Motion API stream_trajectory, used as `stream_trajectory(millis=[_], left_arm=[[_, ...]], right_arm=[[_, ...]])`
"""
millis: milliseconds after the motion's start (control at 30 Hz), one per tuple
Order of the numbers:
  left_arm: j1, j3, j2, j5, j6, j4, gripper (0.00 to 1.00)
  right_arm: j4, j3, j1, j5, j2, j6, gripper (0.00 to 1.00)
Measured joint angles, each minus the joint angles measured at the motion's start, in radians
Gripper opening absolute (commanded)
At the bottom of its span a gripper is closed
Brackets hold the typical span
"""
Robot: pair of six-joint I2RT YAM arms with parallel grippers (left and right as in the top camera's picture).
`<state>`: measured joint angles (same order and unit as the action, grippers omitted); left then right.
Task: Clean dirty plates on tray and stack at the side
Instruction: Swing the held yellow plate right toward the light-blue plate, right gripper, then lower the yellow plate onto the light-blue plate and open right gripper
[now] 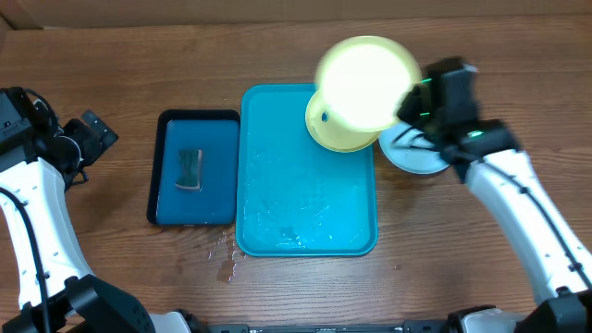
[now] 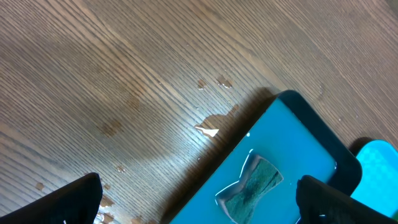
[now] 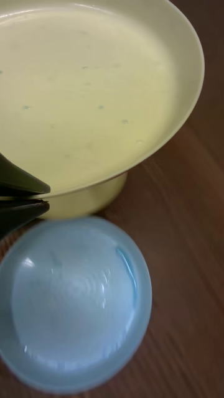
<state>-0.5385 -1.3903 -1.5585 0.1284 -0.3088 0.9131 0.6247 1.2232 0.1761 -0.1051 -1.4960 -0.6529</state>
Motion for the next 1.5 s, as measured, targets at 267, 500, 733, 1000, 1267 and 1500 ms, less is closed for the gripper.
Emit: stream_trajectory(millis=[267,500,733,1000,1267,1500], left_arm=[[0.0,0.0,0.0,0.0,0.0,0.0,1.0],[0.0,0.0,0.0,0.0,0.0,0.0,1.0],[0.0,0.0,0.0,0.0,0.0,0.0,1.0],[0.0,0.0,0.0,0.0,0.0,0.0,1.0],[0.0,0.0,0.0,0.0,0.0,0.0,1.0],[0.0,0.0,0.0,0.0,0.0,0.0,1.0]], right_arm=[[0.071,-0.024,-0.238,0.039,-0.05,-0.006,0.04],[0.071,-0.055,-0.264,0.044,-0.142,-0.006,0.04],[0.071,-0.055,-0.264,0.006,-0.168,-0.024,0.04],[0.096,-0.055,-0.264,-0.029,-0.189,-0.027,0.04],[0.111,-0.055,-0.264,-0.041,-0.235,-0.03,0.16],[0.119,-0.055,-0.263,-0.04,-0.235,-0.04,0.74]])
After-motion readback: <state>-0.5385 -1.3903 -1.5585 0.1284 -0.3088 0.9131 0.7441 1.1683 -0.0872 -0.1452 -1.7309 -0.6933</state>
